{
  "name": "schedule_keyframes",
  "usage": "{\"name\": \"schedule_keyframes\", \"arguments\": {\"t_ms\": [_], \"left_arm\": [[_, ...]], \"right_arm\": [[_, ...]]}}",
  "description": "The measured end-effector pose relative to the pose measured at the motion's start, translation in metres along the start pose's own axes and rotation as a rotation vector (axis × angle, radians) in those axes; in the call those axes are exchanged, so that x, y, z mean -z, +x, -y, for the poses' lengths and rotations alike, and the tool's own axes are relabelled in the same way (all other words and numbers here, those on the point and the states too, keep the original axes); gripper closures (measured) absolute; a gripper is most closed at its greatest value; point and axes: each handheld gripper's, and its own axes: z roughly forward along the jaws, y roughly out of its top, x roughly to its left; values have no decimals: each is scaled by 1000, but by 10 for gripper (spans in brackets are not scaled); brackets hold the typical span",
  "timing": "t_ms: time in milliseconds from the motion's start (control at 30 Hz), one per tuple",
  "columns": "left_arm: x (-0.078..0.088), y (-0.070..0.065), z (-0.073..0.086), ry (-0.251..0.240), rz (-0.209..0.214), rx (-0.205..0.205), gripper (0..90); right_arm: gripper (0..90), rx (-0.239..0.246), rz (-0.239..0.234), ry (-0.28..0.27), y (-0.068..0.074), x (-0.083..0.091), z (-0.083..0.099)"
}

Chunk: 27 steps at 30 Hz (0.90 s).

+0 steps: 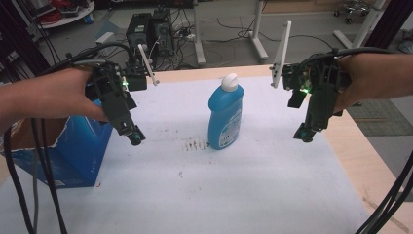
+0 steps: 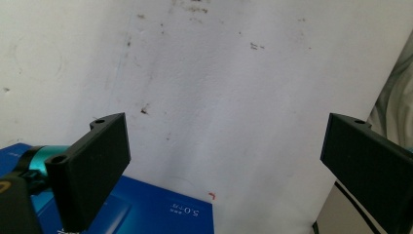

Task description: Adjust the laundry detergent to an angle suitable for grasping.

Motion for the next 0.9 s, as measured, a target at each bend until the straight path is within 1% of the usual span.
{"name": "schedule_keyframes", "arguments": {"t_ms": [33,67,200,367,433,467,500,533,633,733,767,900], "left_arm": [[0,0,-1,0,0,8,41],[0,0,-3,-2,-3,34,41],[-1,0,-7,-7,10,43,41],[-4,-3,-19,-11,18,83,41],[-5,-4,-21,-10,21,85,41],[-5,-5,-25,-9,24,97,41],[-5,-5,-25,-9,24,97,41],[-5,-6,-29,-22,33,102,41],[-5,-8,-32,-33,27,95,41],[-4,-8,-37,-34,19,113,41],[-4,-8,-37,-34,19,113,41],[-1,-7,-44,-63,24,159,41]], "right_arm": [[115,-7,-14,7,0,-4,3],[116,-14,-17,8,1,-5,5],[116,-19,-14,7,2,-6,8],[115,-13,-14,5,7,-6,10],[115,-12,-17,0,7,-6,11],[116,-11,-15,3,8,-7,11],[116,-11,-15,3,8,-7,11],[115,-14,-16,3,8,-8,12],[116,-12,-17,3,9,-9,14],[116,-14,-14,-1,8,-9,16],[115,-12,-15,-1,8,-9,16],[116,-17,-18,-2,9,-10,16]]}}
